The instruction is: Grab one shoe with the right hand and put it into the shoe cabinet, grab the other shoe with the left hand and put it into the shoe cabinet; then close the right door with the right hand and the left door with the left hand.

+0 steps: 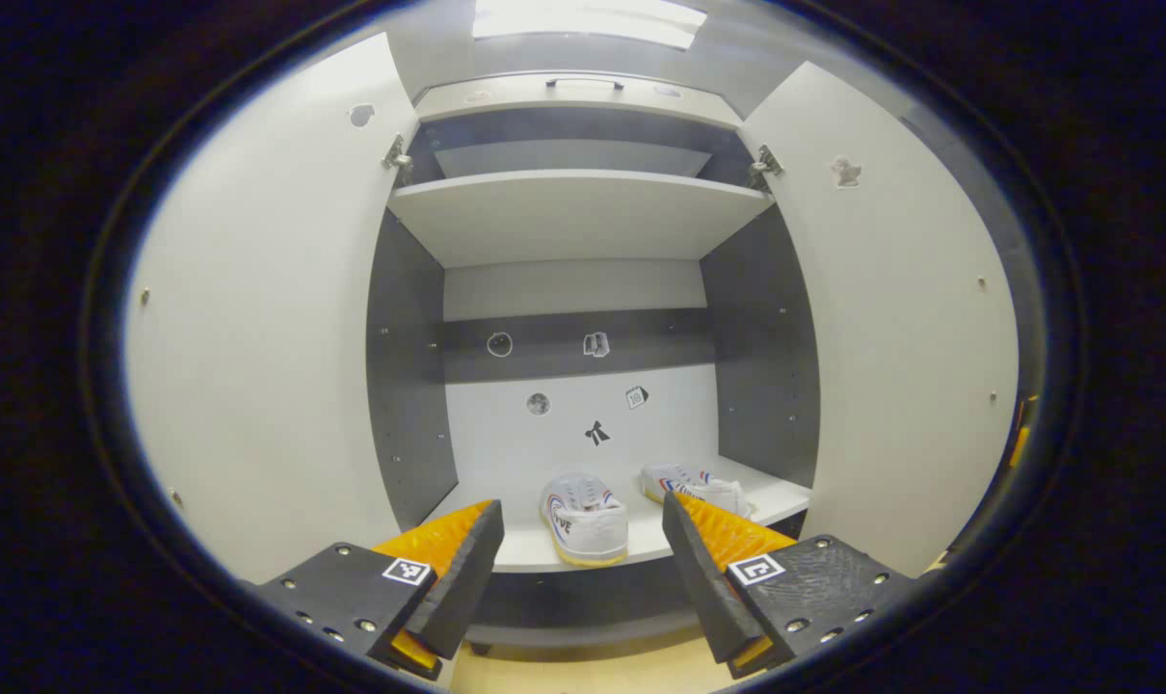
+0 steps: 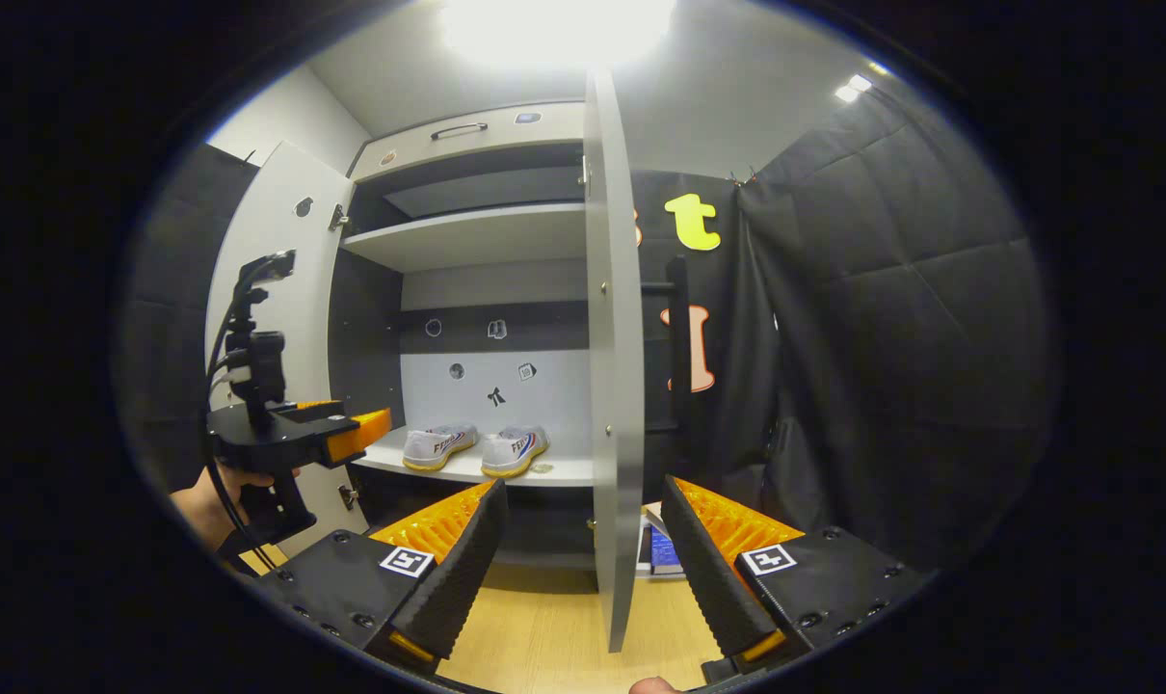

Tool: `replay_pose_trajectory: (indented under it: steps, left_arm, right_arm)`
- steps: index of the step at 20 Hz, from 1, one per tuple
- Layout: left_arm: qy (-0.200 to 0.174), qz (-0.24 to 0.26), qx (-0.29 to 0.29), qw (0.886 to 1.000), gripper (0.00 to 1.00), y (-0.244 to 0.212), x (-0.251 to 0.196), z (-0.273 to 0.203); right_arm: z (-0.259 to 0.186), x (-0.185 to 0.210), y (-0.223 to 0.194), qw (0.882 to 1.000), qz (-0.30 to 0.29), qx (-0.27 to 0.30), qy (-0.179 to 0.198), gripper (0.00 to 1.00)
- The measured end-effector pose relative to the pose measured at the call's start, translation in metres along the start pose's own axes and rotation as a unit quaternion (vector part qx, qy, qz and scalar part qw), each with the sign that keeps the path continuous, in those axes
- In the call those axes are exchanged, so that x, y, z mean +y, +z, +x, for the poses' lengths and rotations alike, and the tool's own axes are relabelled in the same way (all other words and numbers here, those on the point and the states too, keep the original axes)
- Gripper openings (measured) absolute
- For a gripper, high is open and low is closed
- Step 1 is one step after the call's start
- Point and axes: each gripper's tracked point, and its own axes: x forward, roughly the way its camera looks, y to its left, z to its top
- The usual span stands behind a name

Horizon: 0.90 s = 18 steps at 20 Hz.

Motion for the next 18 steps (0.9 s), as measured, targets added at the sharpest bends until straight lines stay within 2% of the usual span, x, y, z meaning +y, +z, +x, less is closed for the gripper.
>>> replay_pose_trajectory:
  steps: [2,3,4,5,6,7,8,9,10,13,17,18]
  left_arm:
    - [-0.010,-0.008,0.007,1.000,0.94,-0.001,0.000,-0.018]
    - [-0.013,-0.013,0.011,1.000,0.94,-0.003,0.000,-0.026]
    - [-0.018,-0.017,0.011,1.000,0.95,-0.003,-0.001,-0.035]
    - [-0.021,-0.017,0.010,1.000,0.94,-0.003,-0.002,-0.044]
    - [-0.022,-0.012,0.008,1.000,0.94,-0.002,-0.001,-0.052]
    - [-0.023,-0.006,0.006,1.000,0.94,-0.002,0.000,-0.060]
    - [-0.027,0.000,0.004,1.000,0.95,0.000,-0.001,-0.067]
    - [-0.032,0.004,0.001,0.999,0.95,0.002,-0.002,-0.073]
    - [-0.037,0.006,-0.004,0.999,0.94,0.005,-0.004,-0.080]
    - [-0.042,0.005,-0.009,0.999,0.95,0.006,-0.002,-0.096]
    - [-0.032,0.000,-0.007,0.999,0.94,0.010,0.011,-0.110]
    - [-0.028,0.001,-0.008,1.000,0.94,0.012,0.017,-0.114]
  right_arm:
    - [-0.002,-0.013,0.012,1.000,-0.002,-0.010,-0.016,1.00]
    - [-0.003,-0.021,0.016,1.000,-0.003,-0.014,-0.026,0.96]
    - [-0.003,-0.032,0.020,0.999,-0.004,-0.017,-0.040,1.00]
    - [-0.002,-0.043,0.023,0.998,-0.004,-0.020,-0.054,0.96]
    - [-0.001,-0.054,0.026,0.997,-0.001,-0.021,-0.070,1.00]
    - [0.001,-0.065,0.028,0.996,0.002,-0.022,-0.086,1.00]
    - [0.003,-0.077,0.031,0.994,0.006,-0.025,-0.105,1.00]
    - [0.005,-0.089,0.034,0.992,0.009,-0.029,-0.126,0.96]
    - [0.009,-0.102,0.036,0.988,0.013,-0.031,-0.151,1.00]
    - [0.018,-0.129,0.032,0.978,0.024,-0.025,-0.206,0.98]
    - [0.032,-0.130,0.029,0.975,0.022,-0.018,-0.221,0.98]
    - [0.033,-0.127,0.031,0.975,0.020,-0.019,-0.219,0.92]
